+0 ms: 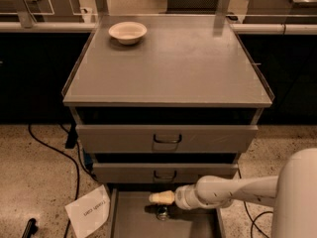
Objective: Pick green can from bottom drawer and place on counter
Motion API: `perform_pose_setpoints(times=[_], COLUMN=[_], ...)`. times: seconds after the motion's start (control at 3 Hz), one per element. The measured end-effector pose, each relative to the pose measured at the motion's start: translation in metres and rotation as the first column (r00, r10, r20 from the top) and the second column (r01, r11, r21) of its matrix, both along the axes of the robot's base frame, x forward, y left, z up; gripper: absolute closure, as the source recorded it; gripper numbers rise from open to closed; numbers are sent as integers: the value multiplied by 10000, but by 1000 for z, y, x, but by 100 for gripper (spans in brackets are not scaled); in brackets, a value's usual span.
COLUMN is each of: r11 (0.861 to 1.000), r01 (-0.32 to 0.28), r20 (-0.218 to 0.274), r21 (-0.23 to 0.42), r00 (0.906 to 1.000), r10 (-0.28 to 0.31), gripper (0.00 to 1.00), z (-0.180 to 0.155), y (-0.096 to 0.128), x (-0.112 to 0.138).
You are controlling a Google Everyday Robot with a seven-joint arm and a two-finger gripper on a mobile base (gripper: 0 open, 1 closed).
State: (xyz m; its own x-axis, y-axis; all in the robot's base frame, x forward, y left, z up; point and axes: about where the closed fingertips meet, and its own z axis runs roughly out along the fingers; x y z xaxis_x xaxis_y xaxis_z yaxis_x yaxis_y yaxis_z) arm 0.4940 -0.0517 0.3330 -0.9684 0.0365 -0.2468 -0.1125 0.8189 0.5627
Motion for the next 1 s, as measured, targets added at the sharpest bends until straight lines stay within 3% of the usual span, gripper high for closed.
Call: perform_pose_setpoints(times=[0.33, 0.67, 1.0], r11=[10000, 9998, 9998], r01=[13, -101, -106], r20=[-22, -414, -429], r21=[-58, -152, -145], r00=[10000, 9991, 9990], r10=[-14, 95, 100], gripper=[0, 0, 0], z=[-27, -57, -59], y=[11, 20, 21], x=[7, 10, 10])
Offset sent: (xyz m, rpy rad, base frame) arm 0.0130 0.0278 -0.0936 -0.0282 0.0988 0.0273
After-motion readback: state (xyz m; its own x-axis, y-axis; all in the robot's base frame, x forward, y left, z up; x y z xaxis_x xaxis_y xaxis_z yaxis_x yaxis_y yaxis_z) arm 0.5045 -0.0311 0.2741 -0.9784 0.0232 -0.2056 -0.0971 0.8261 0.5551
